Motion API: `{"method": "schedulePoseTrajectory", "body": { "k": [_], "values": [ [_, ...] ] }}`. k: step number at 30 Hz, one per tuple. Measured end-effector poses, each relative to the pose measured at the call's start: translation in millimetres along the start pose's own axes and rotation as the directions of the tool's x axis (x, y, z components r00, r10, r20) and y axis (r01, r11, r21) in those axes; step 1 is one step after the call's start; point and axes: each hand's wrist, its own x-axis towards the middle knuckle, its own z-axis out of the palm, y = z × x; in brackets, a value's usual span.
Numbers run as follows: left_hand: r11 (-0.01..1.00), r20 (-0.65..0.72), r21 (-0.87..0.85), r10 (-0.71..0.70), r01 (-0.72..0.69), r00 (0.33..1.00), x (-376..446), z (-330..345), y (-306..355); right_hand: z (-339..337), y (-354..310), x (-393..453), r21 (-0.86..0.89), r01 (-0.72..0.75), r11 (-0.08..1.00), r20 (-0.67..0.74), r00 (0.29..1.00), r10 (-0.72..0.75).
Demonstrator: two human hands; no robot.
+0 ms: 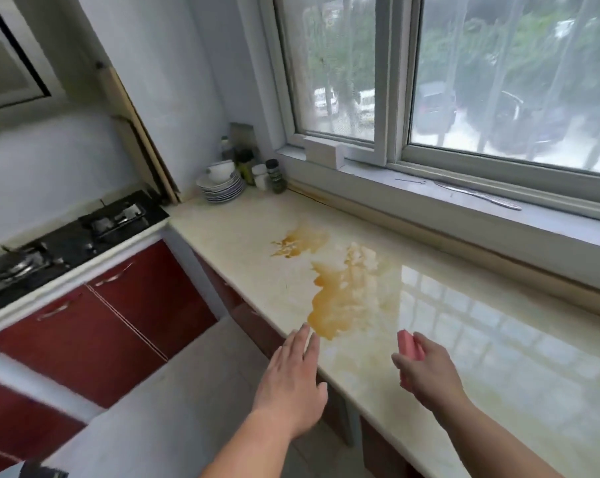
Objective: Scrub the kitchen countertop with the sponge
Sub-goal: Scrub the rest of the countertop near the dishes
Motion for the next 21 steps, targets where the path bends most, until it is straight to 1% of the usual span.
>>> {"method": "schedulePoseTrajectory", "body": {
  "k": [2,4,8,11,13,16,18,21],
  "values": [
    [1.0,0.004,0.011,0.017,-0.017,1.0,30.6,-10.6,-14.8,13.1,-12.9,23.9,-0.066,0.01,0.998,-0.014,1.0,-0.011],
    [0.999,0.04,0.002,0.039,-0.039,0.998,59.9,-18.6,-26.4,24.7,-24.0,44.3,-0.119,0.0,0.993,-0.026,1.0,-0.003],
    [0.995,0.088,-0.012,0.101,-0.1,0.991,114.6,-24.7,-43.4,45.1,-36.6,69.3,-0.173,0.006,0.985,-0.067,0.998,-0.018],
    [0.987,0.134,-0.022,0.163,-0.162,0.977,154.3,-21.2,-49.4,56.4,-39.2,81.5,-0.204,-0.037,0.978,-0.114,0.993,0.014],
    [0.972,0.173,-0.017,0.232,-0.233,0.957,181.8,-18.5,-52.5,62.2,-41.0,90.1,-0.204,-0.07,0.977,-0.171,0.985,0.035],
    [0.941,0.209,-0.044,0.337,-0.336,0.918,218.4,-13.9,-59.7,69.7,-46.3,96.1,-0.239,-0.134,0.962,-0.291,0.955,0.061],
    [0.911,0.212,-0.048,0.41,-0.409,0.887,237.3,-11.7,-67.1,76.3,-47.8,92.7,-0.199,-0.222,0.954,-0.38,0.915,0.134],
    [0.874,0.275,-0.043,0.476,-0.484,0.835,263.9,-7.2,-89.7,99.7,-51.4,76.2,-0.186,-0.33,0.926,-0.461,0.861,0.215]
  ]
}}
